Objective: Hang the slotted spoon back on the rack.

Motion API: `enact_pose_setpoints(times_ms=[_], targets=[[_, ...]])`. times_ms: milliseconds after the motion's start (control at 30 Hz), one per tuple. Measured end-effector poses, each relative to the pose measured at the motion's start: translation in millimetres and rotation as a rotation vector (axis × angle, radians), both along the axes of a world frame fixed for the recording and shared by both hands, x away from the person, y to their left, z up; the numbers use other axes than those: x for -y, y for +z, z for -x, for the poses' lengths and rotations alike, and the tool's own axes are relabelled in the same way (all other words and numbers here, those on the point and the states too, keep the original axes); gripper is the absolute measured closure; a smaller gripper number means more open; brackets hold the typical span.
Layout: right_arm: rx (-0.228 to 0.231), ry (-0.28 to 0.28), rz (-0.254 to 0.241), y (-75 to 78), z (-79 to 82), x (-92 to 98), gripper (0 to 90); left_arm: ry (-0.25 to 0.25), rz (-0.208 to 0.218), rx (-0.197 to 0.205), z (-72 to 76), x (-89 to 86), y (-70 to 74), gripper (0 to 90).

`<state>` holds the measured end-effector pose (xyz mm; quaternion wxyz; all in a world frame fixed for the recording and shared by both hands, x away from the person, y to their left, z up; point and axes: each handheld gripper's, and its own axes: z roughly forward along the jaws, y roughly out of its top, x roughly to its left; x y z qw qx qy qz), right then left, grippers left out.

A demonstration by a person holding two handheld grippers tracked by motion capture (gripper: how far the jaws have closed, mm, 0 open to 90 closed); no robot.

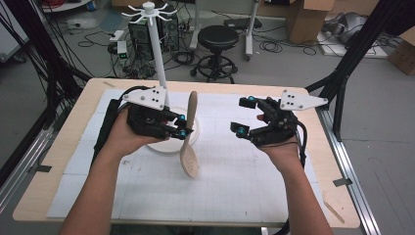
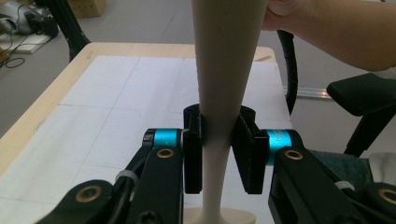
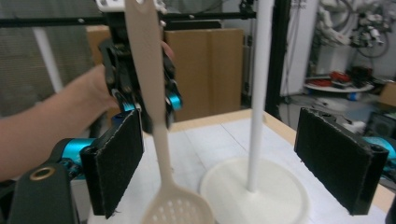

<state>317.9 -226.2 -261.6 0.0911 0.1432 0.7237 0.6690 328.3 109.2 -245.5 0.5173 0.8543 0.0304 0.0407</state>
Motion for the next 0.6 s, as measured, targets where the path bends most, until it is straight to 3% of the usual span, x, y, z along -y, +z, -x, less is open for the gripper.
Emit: enact_pose_setpoints(times_ms=[167,500,600], targets=[[0.005,0.069,-0.022,8.9,-0.4,-18.4,14.9,-0.007,-0.002,0.004,1.1,6.3,1.8,74.8],[0.014,0.139,-0.021,19.0,-2.8,-47.3,15.4,-0.024,0.001,0.009,-0.4,15.6,2.8,74.8],[0.009,0.155,-0.015,19.2,-4.5,-54.4,19.4,-0.027,0.003,0.006,-0.2,17.1,2.6,74.8]])
